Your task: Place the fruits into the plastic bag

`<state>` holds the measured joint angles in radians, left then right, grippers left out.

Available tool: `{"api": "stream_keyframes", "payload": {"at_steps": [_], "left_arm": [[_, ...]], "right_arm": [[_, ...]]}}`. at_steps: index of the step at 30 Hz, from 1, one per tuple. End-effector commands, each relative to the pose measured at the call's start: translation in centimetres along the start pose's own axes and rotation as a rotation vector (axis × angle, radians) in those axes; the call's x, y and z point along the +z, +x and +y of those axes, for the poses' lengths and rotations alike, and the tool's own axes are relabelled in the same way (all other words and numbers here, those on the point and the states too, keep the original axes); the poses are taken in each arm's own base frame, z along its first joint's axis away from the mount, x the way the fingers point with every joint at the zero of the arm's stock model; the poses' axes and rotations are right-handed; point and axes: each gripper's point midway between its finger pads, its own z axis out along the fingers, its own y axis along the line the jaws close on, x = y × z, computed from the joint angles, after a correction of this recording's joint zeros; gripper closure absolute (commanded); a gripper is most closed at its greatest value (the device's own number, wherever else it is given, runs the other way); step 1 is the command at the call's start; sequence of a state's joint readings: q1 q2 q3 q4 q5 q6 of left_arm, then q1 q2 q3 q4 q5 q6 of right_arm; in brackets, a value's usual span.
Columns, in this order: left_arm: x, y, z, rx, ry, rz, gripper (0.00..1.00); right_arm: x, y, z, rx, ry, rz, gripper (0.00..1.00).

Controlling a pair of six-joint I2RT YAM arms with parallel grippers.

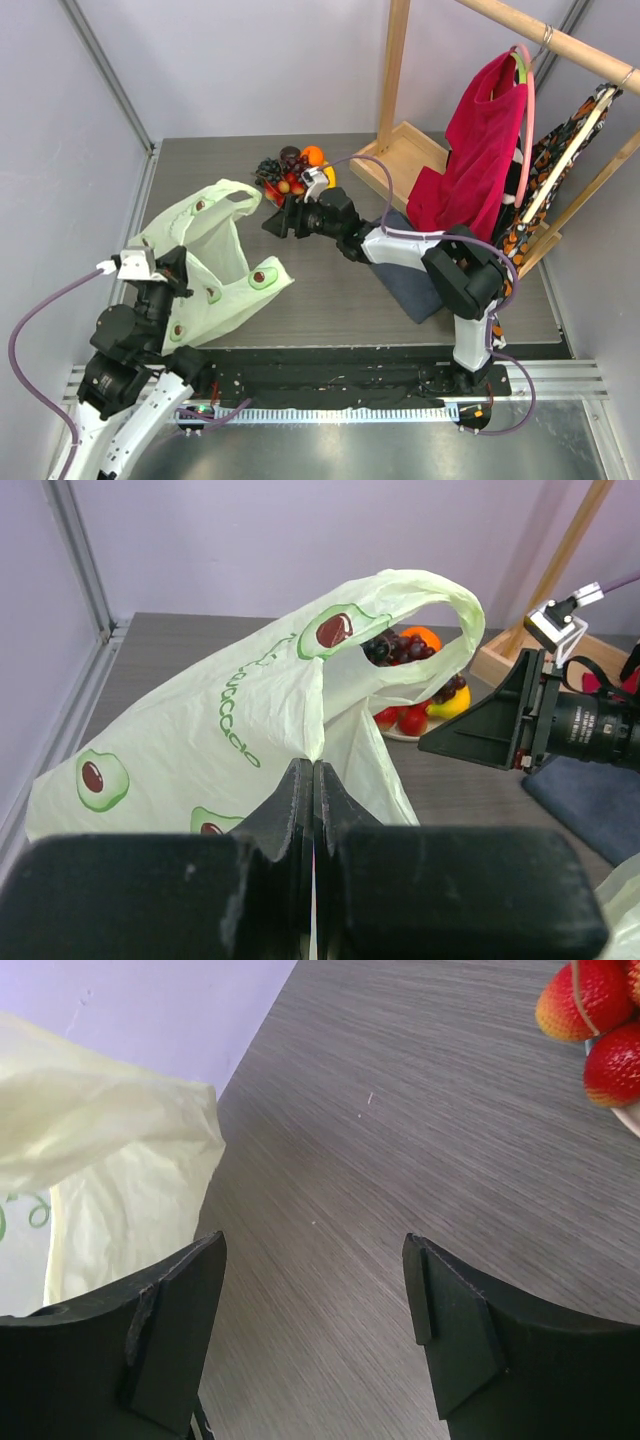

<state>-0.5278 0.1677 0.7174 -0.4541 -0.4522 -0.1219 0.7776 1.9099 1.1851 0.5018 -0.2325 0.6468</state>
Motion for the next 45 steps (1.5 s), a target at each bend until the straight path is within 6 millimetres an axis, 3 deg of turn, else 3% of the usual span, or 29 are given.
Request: {"api": "stream_keyframes", "payload": {"at_steps": [1,3,4,5,6,7,11,13,16,20,23,24,26,28,29,37,41,45], "left_arm": [[1.6,0.4,0.8,0.035,-0.091,0.046,1.00],[2.0,0.3,1.8,0.064,-0.167,0.085,1.00],[2.6,0.8,2.6,0.100,-0.231,0.124,1.00],[2.7,-0.2,2.9,0.103,-0.259,0.120,1.00],[3.0,-0.5,2.9,0.109,-0.268,0.120,1.00],[3.6,-0.8,2.6,0.124,-0.271,0.128,1.00],[5.2,-2.6,1.6,0.100,-0.250,0.071,1.00],[5.6,-2.9,1.4,0.103,-0.254,0.063,1.00],[5.5,-2.8,2.3,0.115,-0.299,0.054,1.00],[4.3,-2.5,4.3,0.142,-0.381,0.024,1.00],[3.6,-2.3,5.1,0.164,-0.410,0.005,1.00],[3.3,-2.4,5.3,0.156,-0.409,-0.011,1.00],[3.1,-2.2,5.3,0.144,-0.409,-0.025,1.00],[2.9,-2.2,5.3,0.133,-0.401,-0.038,1.00],[2.9,-2.1,5.3,0.133,-0.396,-0.037,1.00],[3.4,-1.4,4.6,0.141,-0.364,-0.007,1.00],[3.6,-1.2,4.4,0.145,-0.350,0.002,1.00],[3.5,-1.4,4.6,0.141,-0.363,-0.003,1.00]], "right_arm": [[-1.5,-3.0,4.2,-0.131,-0.089,-0.050,0.19],[-2.5,-3.0,3.3,-0.170,-0.033,-0.037,0.17],[-3.6,-4.3,3.9,-0.183,-0.023,-0.064,0.16],[-4.1,-5.0,3.5,-0.189,0.014,-0.080,0.16],[-4.7,-4.8,2.6,-0.200,0.058,-0.064,0.16],[-5.7,-6.4,2.7,-0.210,0.077,-0.093,0.16],[-8.1,-9.2,0.2,-0.257,0.248,-0.119,0.16],[-9.0,-10.7,-1.5,-0.283,0.329,-0.140,0.16],[-9.2,-12.1,-2.5,-0.297,0.371,-0.127,0.18],[-7.6,-13.3,-4.5,-0.329,0.423,-0.073,0.22],[-6.4,-14.7,-4.9,-0.363,0.453,-0.070,0.23],[-5.4,-14.0,-6.0,-0.365,0.470,-0.044,0.25],[-4.4,-15.0,-6.0,-0.378,0.475,-0.057,0.26],[-3.1,-14.5,-7.6,-0.381,0.509,-0.042,0.29],[-2.8,-15.4,-7.3,-0.396,0.509,-0.059,0.30],[0.3,-15.5,-10.3,-0.445,0.569,-0.048,0.38],[1.5,-15.9,-10.5,-0.466,0.562,-0.053,0.41],[3.0,-16.2,-9.2,-0.465,0.476,-0.073,0.44]]}}
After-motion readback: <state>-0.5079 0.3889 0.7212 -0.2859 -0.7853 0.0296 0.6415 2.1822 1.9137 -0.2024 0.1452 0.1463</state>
